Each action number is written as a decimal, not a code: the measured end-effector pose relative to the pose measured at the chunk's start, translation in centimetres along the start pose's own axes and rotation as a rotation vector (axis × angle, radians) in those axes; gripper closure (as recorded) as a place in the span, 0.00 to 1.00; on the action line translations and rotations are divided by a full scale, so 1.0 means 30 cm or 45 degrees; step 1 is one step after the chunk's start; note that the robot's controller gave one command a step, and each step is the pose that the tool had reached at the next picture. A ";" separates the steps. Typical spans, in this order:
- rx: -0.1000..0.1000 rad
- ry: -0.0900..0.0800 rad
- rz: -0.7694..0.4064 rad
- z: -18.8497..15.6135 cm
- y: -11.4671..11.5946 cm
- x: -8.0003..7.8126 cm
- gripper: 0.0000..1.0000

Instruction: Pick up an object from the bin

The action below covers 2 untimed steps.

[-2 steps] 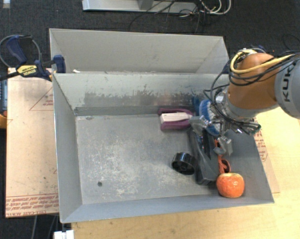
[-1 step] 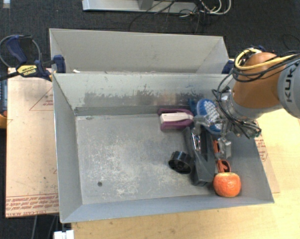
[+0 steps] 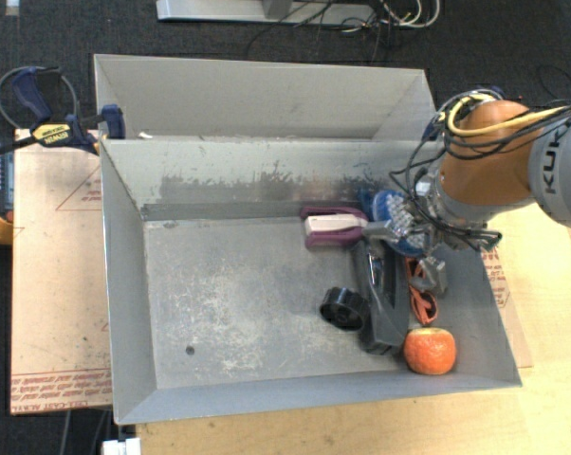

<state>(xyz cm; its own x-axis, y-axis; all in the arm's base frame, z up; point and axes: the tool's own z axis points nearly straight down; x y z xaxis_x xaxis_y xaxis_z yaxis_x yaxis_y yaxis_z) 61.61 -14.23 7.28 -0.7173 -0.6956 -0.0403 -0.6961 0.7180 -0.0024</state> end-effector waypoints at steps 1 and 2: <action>-0.050 0.009 0.333 -0.009 0.005 -0.034 1.00; -0.050 0.009 0.333 -0.009 0.005 -0.035 1.00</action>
Offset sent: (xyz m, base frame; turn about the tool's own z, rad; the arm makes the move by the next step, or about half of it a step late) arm 0.0000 0.0000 0.0000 0.0000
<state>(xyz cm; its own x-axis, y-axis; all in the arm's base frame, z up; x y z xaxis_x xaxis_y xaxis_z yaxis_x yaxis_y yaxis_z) 62.24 -13.39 7.58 -0.8733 -0.4864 -0.0278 -0.4872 0.8721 0.0460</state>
